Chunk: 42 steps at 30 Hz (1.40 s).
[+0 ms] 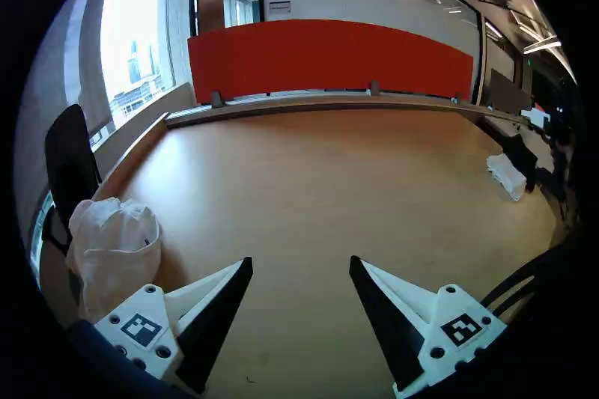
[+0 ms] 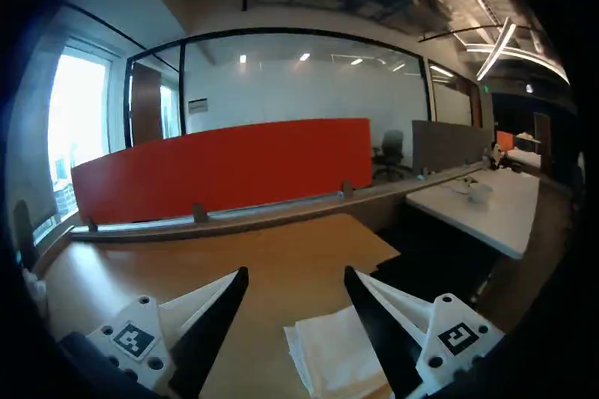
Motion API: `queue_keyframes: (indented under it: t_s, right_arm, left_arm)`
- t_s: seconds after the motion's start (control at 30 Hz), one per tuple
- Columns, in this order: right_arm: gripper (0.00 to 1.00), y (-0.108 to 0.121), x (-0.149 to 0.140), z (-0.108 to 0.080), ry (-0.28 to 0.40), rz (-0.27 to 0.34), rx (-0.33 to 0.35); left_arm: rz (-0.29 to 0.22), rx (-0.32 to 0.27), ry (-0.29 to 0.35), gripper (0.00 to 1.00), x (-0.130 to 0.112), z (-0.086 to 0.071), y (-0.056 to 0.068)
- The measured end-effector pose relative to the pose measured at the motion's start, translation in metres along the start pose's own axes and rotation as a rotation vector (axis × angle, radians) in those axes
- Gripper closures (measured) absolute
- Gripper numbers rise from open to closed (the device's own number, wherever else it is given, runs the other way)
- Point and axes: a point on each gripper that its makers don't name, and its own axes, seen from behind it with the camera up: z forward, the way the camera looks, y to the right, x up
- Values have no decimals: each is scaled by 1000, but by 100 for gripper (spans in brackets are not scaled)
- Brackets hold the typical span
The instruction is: Fold towel
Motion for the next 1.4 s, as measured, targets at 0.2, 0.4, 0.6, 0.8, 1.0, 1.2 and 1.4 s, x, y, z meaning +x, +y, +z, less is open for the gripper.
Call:
queue_keyframes:
  t_s: [0.2,0.4,0.6,0.8,1.0,1.2,1.4]
  right_arm:
    - [1,-12,11,-1,31,-45,32]
    - [1,-27,23,-5,54,-80,58]
    - [1,-48,32,-9,69,-111,96]
    - [1,-79,43,-15,90,-128,150]
    - [1,-113,52,-21,110,-131,210]
    - [1,-137,54,-25,119,-119,245]
    - [1,-155,56,-28,126,-106,261]
  left_arm:
    - [-3,3,11,4,4,1,-2]
    - [-11,5,33,4,9,0,-4]
    - [-24,14,61,4,17,-1,-8]
    - [-21,19,94,4,31,-1,-12]
    - [-30,32,139,4,51,-1,-21]
    - [-39,46,186,4,72,0,-31]
    - [-40,53,229,4,92,1,-38]
